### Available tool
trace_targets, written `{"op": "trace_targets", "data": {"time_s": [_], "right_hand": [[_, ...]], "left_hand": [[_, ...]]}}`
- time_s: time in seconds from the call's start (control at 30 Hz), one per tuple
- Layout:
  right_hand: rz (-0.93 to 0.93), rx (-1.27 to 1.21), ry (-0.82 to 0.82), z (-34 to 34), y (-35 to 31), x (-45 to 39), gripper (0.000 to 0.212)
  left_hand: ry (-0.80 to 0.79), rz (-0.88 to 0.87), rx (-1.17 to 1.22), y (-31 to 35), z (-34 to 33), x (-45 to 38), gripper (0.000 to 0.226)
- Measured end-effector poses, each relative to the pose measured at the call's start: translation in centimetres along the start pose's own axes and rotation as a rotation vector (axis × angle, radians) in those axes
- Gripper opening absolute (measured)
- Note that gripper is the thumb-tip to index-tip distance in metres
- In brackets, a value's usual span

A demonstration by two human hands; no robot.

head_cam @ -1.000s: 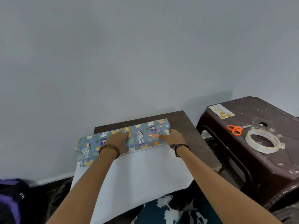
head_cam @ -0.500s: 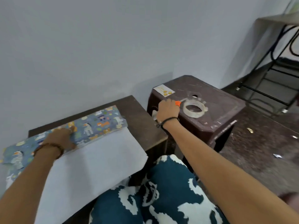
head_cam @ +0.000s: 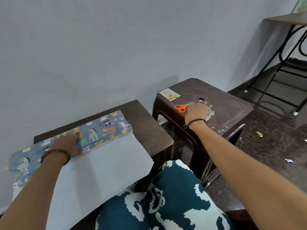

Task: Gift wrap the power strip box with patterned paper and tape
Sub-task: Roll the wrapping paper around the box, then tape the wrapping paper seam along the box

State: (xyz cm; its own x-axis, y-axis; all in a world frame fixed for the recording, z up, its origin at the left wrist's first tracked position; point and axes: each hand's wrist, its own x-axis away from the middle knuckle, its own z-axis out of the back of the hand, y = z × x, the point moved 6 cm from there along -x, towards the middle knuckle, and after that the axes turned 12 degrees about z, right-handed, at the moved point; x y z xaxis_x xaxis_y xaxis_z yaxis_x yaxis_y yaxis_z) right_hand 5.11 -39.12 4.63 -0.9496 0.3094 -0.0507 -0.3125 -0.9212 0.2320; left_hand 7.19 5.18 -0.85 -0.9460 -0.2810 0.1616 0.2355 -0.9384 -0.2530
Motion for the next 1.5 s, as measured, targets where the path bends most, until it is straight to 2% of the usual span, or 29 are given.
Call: {"op": "trace_targets", "data": {"time_s": [0.17, 0.3, 0.4, 0.47, 0.57, 0.67, 0.8, 1.0, 1.1, 1.17, 1.23, 1.37, 1.5], "right_hand": [[-0.003, -0.086, 0.048, -0.4, 0.4, -0.2, 0.034], [0.015, -0.078, 0.058, -0.5, 0.8, -0.3, 0.024], [0.036, -0.07, 0.175, 1.0, -0.1, 0.0, 0.025], [0.122, -0.078, 0.292, 2.8, -2.7, 0.6, 0.024], [0.329, -0.154, 0.39, 4.5, -8.2, 1.8, 0.033], [0.526, -0.199, 0.341, 3.3, -13.1, 2.9, 0.032], [0.629, -0.121, 0.192, 0.1, -15.6, 3.6, 0.023], [0.709, -0.121, 0.166, -0.8, -15.3, 3.5, 0.027], [0.725, -0.209, 0.192, 0.1, -13.8, 2.9, 0.037], [0.707, -0.215, 0.223, 0.7, -12.3, 2.2, 0.037], [0.681, -0.22, 0.245, 1.2, -10.6, 1.3, 0.035], [0.609, -0.218, 0.282, 1.6, -7.5, -0.1, 0.031], [0.543, -0.22, 0.284, 1.3, -5.6, -1.2, 0.028]], "left_hand": [[-0.004, 0.001, 0.029, 0.0, -0.2, 0.0, 0.069], [-0.009, -0.015, 0.022, 0.0, -0.2, 0.0, 0.081], [-0.001, -0.008, 0.032, 0.1, -0.2, 0.0, 0.072], [0.012, -0.008, 0.031, 0.1, -0.1, 0.2, 0.062], [0.005, -0.019, 0.007, 0.2, 0.1, 0.4, 0.072], [0.009, -0.018, -0.008, 0.2, 0.1, 0.6, 0.076], [-0.027, -0.009, -0.005, 0.3, -0.3, 0.7, 0.08], [-0.052, 0.02, -0.003, 0.6, 0.4, 1.4, 0.079], [-0.021, 0.077, -0.013, 1.3, 1.1, 2.4, 0.058], [0.011, 0.116, -0.101, 2.6, 1.9, 2.8, 0.039], [-0.009, 0.097, -0.238, 4.5, 2.4, 3.5, 0.032], [-0.058, 0.011, -0.52, 7.0, 1.9, 2.8, 0.036], [-0.126, 0.083, -0.344, 7.3, 3.3, 3.6, 0.049]]}}
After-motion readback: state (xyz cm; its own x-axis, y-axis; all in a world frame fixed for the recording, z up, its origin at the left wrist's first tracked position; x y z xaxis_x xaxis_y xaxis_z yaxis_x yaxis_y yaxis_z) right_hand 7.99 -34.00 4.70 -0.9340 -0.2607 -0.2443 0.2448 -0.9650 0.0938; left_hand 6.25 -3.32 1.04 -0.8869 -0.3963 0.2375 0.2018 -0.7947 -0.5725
